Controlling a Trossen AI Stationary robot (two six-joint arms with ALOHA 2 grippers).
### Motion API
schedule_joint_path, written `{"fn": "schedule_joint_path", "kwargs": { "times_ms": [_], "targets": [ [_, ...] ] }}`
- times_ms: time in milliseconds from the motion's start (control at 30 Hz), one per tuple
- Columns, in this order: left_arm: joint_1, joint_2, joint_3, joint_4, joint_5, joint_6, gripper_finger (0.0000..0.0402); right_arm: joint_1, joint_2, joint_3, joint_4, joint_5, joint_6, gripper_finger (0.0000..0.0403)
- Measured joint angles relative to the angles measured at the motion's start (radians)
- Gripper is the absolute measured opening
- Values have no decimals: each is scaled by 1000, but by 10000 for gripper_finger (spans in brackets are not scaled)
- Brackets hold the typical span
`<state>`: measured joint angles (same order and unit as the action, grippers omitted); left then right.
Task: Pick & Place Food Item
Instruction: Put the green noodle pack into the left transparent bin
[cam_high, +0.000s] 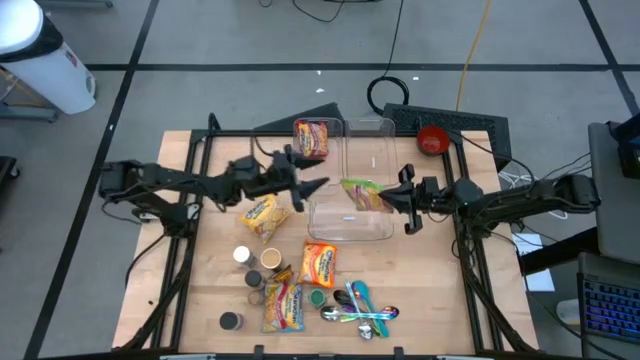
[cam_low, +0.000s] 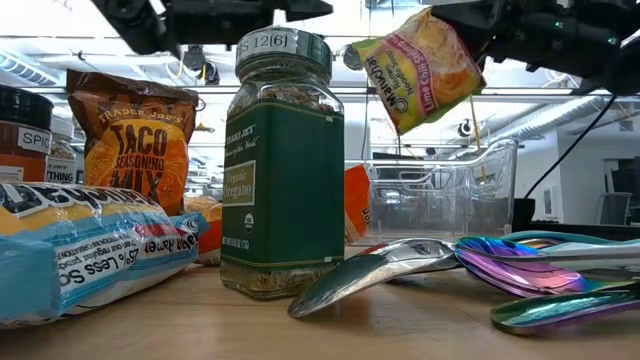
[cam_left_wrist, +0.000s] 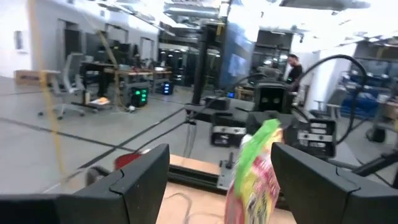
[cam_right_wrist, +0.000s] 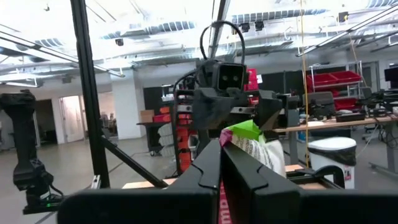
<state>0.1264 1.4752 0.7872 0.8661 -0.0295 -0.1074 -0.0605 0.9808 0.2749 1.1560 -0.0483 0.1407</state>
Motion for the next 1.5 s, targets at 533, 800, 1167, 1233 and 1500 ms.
{"fn": "schedule_joint_path", "kwargs": {
  "times_ms": [533, 800, 1167, 1233, 1500],
  "targets": [
    [-64, 231, 162, -11, 13, 72, 285, 3, 28, 0, 73, -34, 3, 0],
    [-64, 234, 163, -7, 37, 42, 285, 3, 28, 0, 112, -85, 4, 0],
    [-66, 234, 163, -3, 114, 38, 231, 3, 28, 0, 123, -84, 3, 0],
    [-66, 234, 163, -3, 111, 38, 215, 3, 28, 0, 123, -84, 3, 0],
    [-66, 234, 163, -1, 110, 39, 129, 3, 28, 0, 119, -84, 3, 0]
  ]
}}
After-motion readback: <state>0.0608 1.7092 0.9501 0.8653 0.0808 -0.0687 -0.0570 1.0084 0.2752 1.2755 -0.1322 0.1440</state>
